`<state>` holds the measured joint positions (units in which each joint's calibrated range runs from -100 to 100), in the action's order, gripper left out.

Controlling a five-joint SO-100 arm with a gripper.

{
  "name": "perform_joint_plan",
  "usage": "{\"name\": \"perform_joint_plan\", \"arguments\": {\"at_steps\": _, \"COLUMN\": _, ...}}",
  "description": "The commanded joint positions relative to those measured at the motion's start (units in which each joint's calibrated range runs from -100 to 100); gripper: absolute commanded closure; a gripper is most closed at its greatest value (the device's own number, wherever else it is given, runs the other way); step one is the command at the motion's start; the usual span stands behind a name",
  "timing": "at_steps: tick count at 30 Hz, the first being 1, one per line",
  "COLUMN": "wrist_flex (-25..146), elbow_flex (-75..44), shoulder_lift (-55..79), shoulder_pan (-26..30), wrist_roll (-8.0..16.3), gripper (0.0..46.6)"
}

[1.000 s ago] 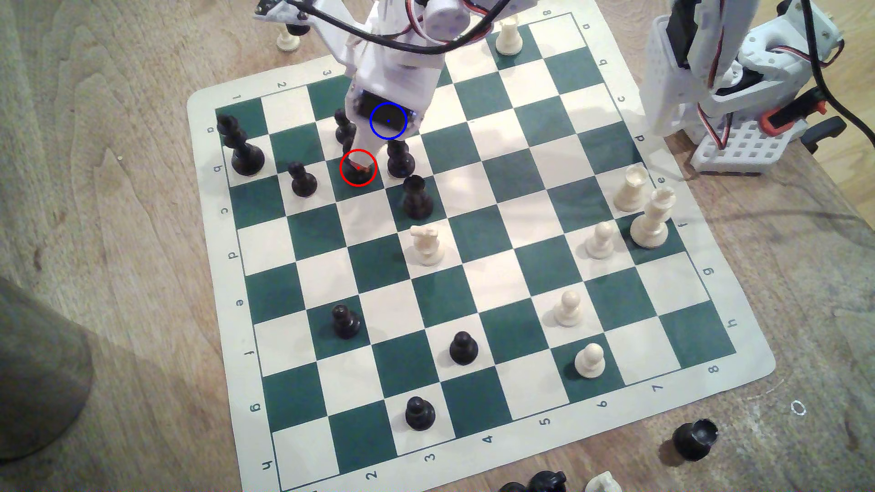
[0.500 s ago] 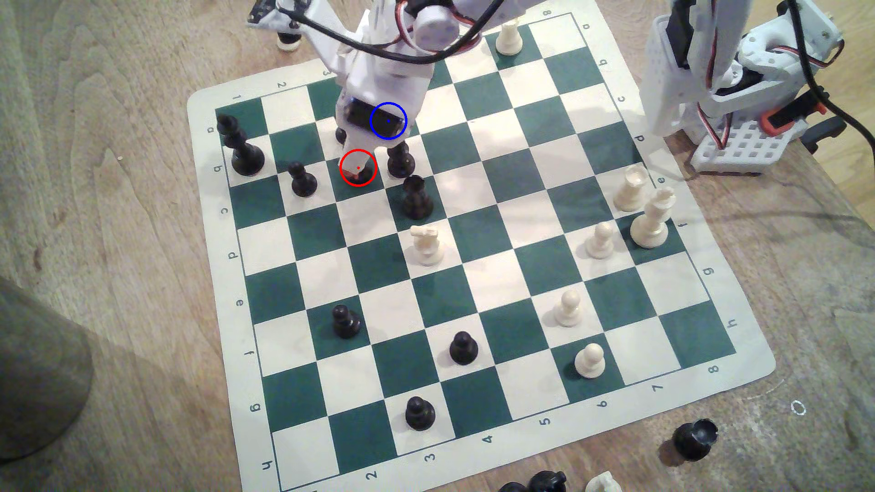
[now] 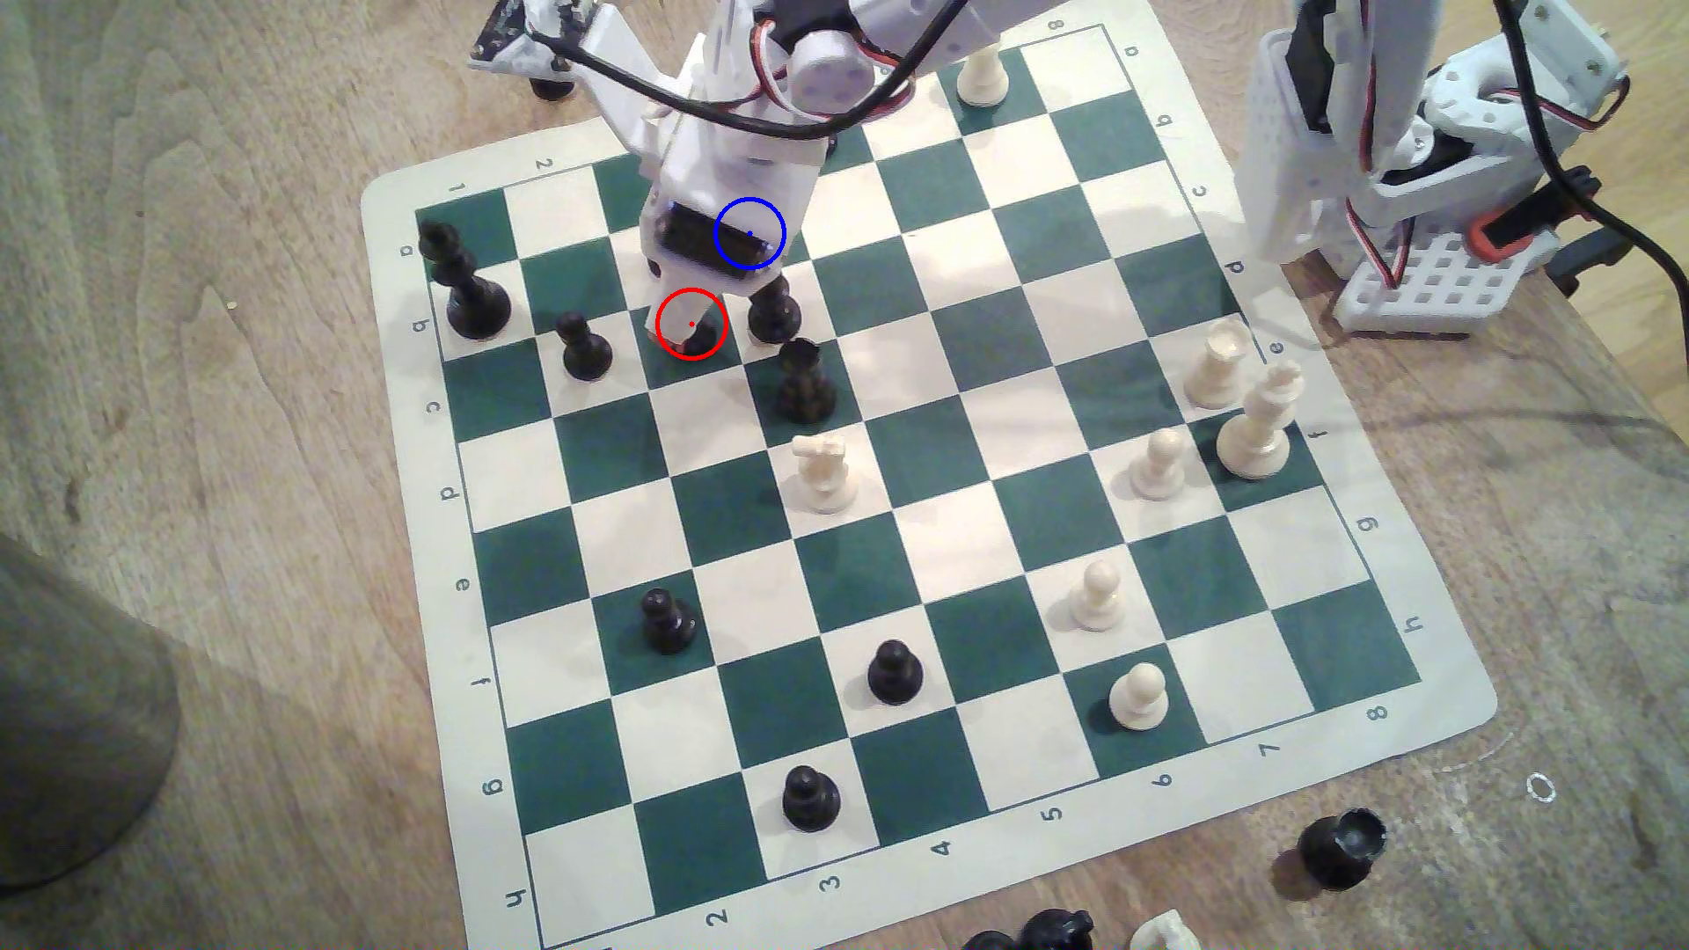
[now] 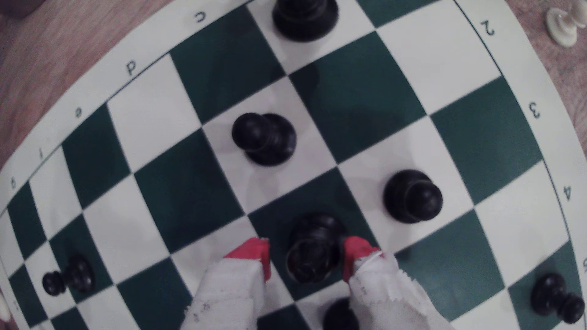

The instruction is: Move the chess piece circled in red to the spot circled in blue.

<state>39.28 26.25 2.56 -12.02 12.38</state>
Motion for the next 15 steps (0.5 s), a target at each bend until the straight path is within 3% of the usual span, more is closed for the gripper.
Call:
{"name": "perform_joint_plan", "arguments": {"at_steps": 1, "wrist_flex": -1.0, "elbow_flex": -4.4, "shoulder_lift": -0.9, "shoulder_pan": 0.5, "wrist_roll": 0.2, "gripper": 36.2}}
{"name": "perform_joint_plan", "arguments": {"at_steps": 7, "wrist_flex": -1.1, "elbow_flex": -4.7, "shoulder_lift": -0.3, "shoulder_pan": 0.4, "wrist_roll": 0.2, "gripper": 43.3}}
{"name": "perform_joint_plan", "arguments": {"at_steps": 15, "wrist_flex": -1.1, "elbow_flex": -4.9, "shoulder_lift": -0.9, "shoulder_pan": 0.5, "wrist_roll": 0.3, "gripper": 46.4}}
